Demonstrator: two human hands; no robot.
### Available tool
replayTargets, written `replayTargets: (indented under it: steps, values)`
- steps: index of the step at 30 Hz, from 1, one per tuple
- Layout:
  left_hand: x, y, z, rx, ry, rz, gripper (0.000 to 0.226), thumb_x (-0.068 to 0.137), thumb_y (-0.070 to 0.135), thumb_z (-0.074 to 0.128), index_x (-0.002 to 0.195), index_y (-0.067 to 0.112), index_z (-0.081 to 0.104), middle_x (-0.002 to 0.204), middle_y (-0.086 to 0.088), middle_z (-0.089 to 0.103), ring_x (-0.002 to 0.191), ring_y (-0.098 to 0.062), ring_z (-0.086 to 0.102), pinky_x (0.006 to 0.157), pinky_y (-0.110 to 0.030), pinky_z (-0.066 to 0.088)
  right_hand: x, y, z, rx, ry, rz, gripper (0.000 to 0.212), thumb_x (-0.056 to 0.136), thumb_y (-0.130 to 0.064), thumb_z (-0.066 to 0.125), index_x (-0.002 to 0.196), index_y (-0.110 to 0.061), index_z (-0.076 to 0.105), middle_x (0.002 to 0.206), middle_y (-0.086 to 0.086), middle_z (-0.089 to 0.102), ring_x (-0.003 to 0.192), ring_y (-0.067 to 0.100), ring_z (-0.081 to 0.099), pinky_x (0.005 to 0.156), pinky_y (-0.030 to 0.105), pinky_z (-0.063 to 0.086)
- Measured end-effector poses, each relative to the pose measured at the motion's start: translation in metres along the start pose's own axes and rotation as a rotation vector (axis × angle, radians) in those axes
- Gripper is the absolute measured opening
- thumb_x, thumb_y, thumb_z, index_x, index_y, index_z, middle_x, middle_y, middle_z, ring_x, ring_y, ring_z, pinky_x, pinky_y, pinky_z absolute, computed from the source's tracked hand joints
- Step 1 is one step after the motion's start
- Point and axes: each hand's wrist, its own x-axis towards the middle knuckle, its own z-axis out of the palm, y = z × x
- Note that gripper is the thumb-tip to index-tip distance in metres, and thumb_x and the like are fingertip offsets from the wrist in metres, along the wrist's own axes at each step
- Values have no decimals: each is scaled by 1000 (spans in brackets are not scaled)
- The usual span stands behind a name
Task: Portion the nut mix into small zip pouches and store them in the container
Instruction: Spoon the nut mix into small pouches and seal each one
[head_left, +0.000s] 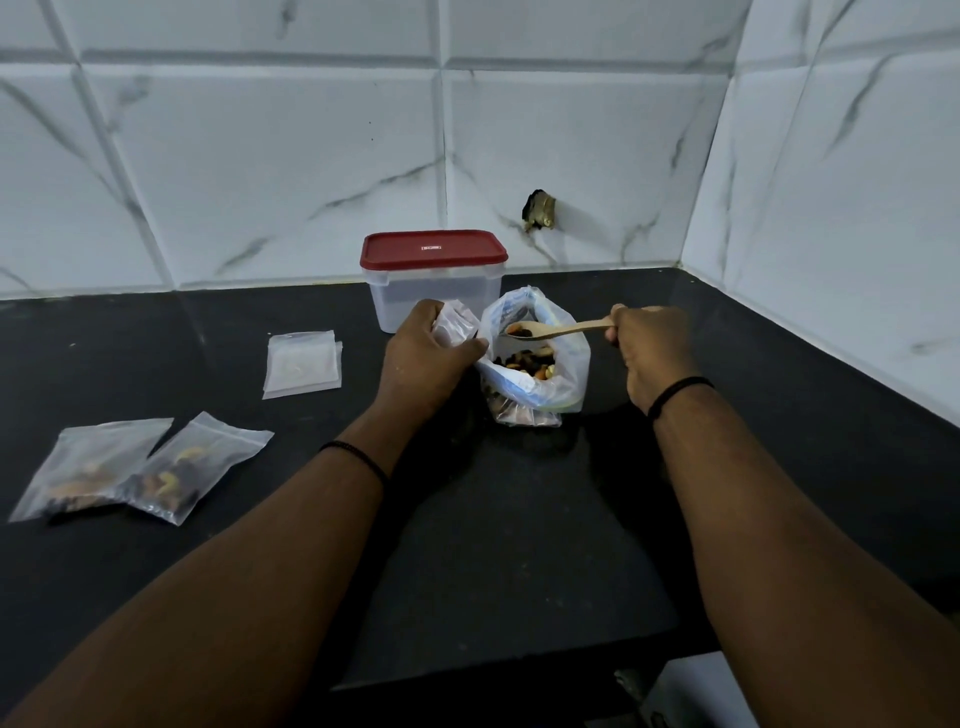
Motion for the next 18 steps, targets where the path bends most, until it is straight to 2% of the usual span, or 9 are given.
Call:
replayTargets:
  steps: [2, 5, 7, 10, 14, 18]
  values:
    - [1, -1, 0, 5, 1, 1, 45, 85, 31, 75, 123, 23, 54, 110, 3, 63, 86, -3, 57, 66, -21, 44, -3, -4, 1, 9, 16, -61, 37, 96, -19, 57, 59, -14, 56, 53, -1, 51, 36, 4, 39, 33, 13, 28]
    - [2, -2, 0, 9, 2, 9, 46, 84, 32, 76, 123, 21, 55, 112, 1, 64, 92, -11, 60, 69, -24, 45, -13, -9, 4, 48, -1, -174, 37, 99, -24, 55, 63, -16, 57, 55, -3, 52, 29, -1, 35, 37, 14, 30]
    - [3, -2, 0, 8, 3, 12, 45, 84, 32, 76, 122, 21, 54, 110, 3, 64, 91, -9, 59, 66, -20, 43, -21, -10, 8, 36, -43, -255, 33, 100, -26, 53, 70, -15, 62, 58, -4, 57, 37, -2, 41, 46, 18, 36]
    - [3, -2, 0, 13, 4, 9, 40, 84, 33, 76, 116, 21, 54, 96, 9, 58, 84, -2, 56, 61, -17, 39, -30, -9, 15, 1, -114, -389, 29, 101, -27, 53, 80, -12, 67, 62, -5, 64, 51, 4, 51, 58, 24, 44]
    - [3, -3, 1, 1, 8, 5, 39, 84, 33, 76, 115, 20, 55, 95, 10, 58, 80, 3, 54, 61, -16, 39, -38, -11, 16, 7, -228, -563, 25, 100, -23, 57, 81, -11, 67, 65, -1, 69, 57, 3, 60, 64, 15, 46]
    - [3, -2, -1, -29, 23, 12, 44, 83, 30, 78, 120, 22, 56, 104, 7, 62, 83, -1, 56, 63, -16, 41, -41, -14, 11, -15, -326, -780, 14, 96, -20, 65, 87, -10, 70, 72, 0, 72, 68, 22, 68, 67, 34, 56]
